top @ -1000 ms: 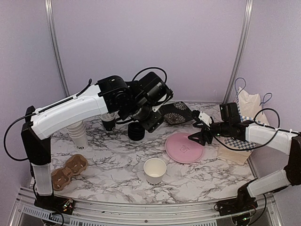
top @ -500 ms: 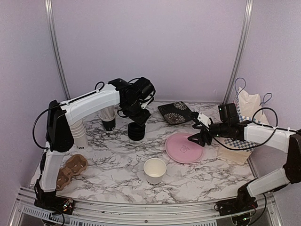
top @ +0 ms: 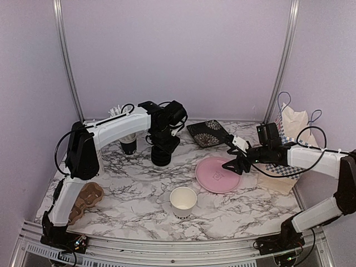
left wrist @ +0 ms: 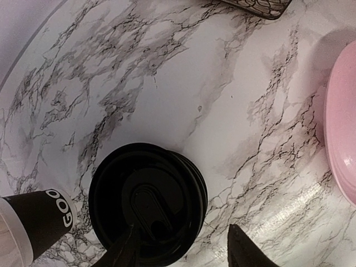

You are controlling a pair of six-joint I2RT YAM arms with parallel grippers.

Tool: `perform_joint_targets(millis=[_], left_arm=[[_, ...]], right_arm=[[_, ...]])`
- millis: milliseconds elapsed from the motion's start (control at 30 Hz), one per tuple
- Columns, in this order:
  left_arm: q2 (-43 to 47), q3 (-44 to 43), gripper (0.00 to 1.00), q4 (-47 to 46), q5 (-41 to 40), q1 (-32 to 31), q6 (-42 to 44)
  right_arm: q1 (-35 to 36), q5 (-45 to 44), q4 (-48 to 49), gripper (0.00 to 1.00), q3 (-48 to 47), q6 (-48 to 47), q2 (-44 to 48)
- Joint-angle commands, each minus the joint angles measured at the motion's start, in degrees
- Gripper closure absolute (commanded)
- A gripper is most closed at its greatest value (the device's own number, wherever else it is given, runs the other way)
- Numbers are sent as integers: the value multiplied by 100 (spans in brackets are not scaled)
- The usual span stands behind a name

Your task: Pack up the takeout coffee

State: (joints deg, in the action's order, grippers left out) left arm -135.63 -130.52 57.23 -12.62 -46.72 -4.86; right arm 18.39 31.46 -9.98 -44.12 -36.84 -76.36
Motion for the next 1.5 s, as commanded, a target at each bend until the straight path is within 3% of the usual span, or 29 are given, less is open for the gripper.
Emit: perform_joint_targets(millis=[0, 200, 400, 833, 1467], left_arm=[[-217, -320, 48, 104, -176, 42, 80], [-374, -403, 57, 78, -282, 44, 190], [-431, -393, 56, 69, -276, 40, 221], [-525, -386, 66, 67, -181, 45, 275], [-495, -357, 89, 76, -263, 45, 192]], right_arm=[[-29, -40, -108, 27, -222, -104, -55], [-27, -51, -127, 27, -225, -119, -55], [-27, -52, -151, 27, -237, -143, -89], [-25, -50, -176, 27, -240, -166, -107], [-20, -61, -203, 27, -257, -175, -143]])
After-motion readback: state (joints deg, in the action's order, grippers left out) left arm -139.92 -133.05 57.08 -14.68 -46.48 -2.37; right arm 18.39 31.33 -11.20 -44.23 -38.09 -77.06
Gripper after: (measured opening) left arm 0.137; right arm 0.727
